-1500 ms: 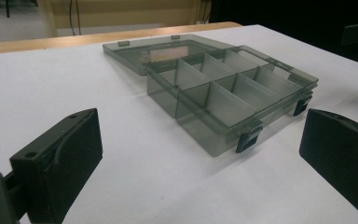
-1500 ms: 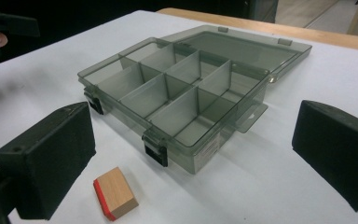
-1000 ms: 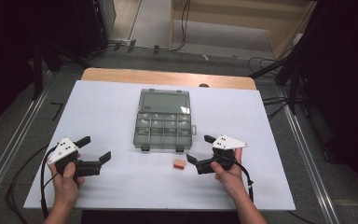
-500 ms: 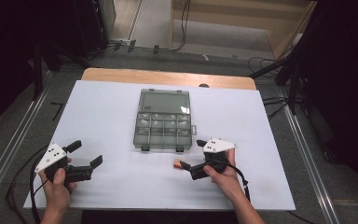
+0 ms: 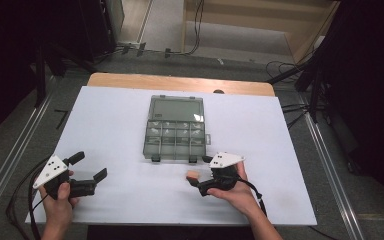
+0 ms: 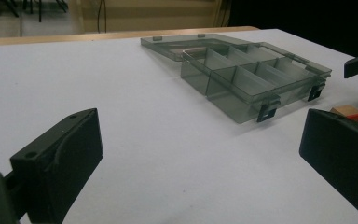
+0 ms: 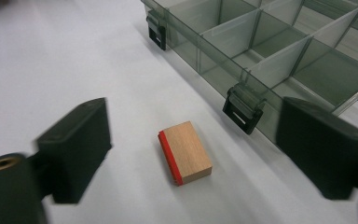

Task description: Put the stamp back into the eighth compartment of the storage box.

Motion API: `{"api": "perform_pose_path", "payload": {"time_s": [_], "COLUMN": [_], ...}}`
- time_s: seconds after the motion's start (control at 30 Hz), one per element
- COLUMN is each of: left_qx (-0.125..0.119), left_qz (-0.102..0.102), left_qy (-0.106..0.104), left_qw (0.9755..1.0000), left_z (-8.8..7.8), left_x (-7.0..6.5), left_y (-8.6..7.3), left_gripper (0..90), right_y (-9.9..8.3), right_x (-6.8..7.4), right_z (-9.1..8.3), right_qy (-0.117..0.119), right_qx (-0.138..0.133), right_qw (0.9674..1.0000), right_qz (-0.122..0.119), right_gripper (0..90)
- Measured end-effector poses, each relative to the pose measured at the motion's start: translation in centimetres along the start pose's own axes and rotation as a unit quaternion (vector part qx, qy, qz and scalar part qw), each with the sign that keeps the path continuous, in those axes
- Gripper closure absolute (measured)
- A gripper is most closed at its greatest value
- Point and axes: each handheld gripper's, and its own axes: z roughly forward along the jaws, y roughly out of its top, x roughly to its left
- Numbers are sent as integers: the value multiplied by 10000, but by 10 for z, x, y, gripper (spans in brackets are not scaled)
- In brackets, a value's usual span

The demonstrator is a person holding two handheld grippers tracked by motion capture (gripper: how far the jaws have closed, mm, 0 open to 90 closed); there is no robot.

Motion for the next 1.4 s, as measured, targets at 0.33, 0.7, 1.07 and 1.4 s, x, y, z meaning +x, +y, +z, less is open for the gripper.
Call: {"api": "perform_pose_path", "payload": {"time_s": [0.33,0.7,1.07,1.4], "left_qx": [29,40,50,55], "left_qz": [90,91,108,117], "left_qy": [-60,-122,-158,-168], "left_qw": [9999,9999,9998,9998], "left_z": [1,3,3,3], "left_x": [-1,-1,-1,-1], "left_y": [-1,-2,-2,-2], "left_gripper": [0,0,0,0], "right_y": [-2,-3,-4,-6], "right_x": [4,3,1,0], "right_z": [11,16,18,20], "right_qy": [29,125,160,168], "right_qx": [371,641,731,788], "right_qw": [9993,9978,9971,9966], "right_qz": [-46,-108,-161,-183], "right_gripper": [243,492,574,590]}}
